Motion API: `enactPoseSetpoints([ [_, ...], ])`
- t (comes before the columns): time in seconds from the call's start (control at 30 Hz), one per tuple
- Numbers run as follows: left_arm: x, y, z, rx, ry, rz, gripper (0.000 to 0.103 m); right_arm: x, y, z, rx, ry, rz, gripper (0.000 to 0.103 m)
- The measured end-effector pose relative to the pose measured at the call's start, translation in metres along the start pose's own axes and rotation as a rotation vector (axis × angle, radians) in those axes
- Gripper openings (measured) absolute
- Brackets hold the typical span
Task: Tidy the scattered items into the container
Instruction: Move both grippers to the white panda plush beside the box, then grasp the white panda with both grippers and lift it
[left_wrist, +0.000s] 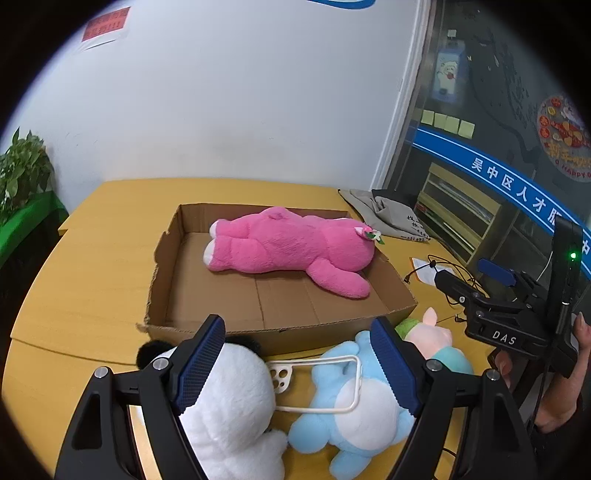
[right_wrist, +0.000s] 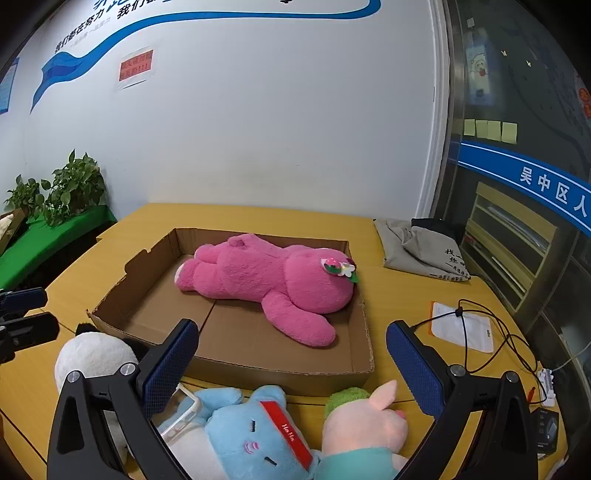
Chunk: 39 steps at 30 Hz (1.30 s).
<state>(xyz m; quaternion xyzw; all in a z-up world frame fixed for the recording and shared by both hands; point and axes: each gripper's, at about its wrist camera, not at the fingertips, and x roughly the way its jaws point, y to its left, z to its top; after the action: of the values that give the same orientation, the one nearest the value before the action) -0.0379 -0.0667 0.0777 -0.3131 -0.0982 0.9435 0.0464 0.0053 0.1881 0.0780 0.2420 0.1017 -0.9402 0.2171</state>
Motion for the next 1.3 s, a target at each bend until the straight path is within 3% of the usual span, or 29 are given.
enactPoseSetpoints([
  [0.17, -0.012, 0.029, -0.018, -0.041, 0.005, 0.041, 0.081, -0.002, 0.012, -0.008, -0.029, 0.013, 0.091, 0.103],
  [0.43, 0.010, 0.092, -0.057, -0.173, 0.115, 0.045, 0.081, 0.012, 0.099, -0.061, -0.092, 0.164, 0.472, 0.103],
  [0.5, 0.017, 0.106, -0.065, -0.199, 0.136, 0.014, 0.081, 0.021, 0.126, -0.078, -0.117, 0.212, 0.526, 0.103],
  [0.63, 0.038, 0.134, -0.080, -0.240, 0.191, 0.000, 0.081, 0.045, 0.164, -0.098, -0.154, 0.264, 0.545, 0.103],
  [0.77, 0.052, 0.156, -0.091, -0.323, 0.211, -0.129, 0.081, 0.058, 0.184, -0.103, -0.208, 0.268, 0.543, 0.103],
  [0.9, 0.055, 0.154, -0.092, -0.291, 0.230, -0.167, 0.080, 0.070, 0.199, -0.106, -0.194, 0.280, 0.555, 0.102],
  [0.97, 0.056, 0.149, -0.093, -0.261, 0.249, -0.174, 0.077, 0.072, 0.206, -0.111, -0.215, 0.262, 0.540, 0.096],
  [1.13, 0.055, 0.148, -0.095, -0.267, 0.249, -0.198, 0.056, 0.072, 0.205, -0.111, -0.196, 0.240, 0.524, 0.080],
  [1.3, 0.042, 0.139, -0.091, -0.269, 0.225, -0.205, 0.046, 0.062, 0.202, -0.108, -0.184, 0.210, 0.515, 0.066],
])
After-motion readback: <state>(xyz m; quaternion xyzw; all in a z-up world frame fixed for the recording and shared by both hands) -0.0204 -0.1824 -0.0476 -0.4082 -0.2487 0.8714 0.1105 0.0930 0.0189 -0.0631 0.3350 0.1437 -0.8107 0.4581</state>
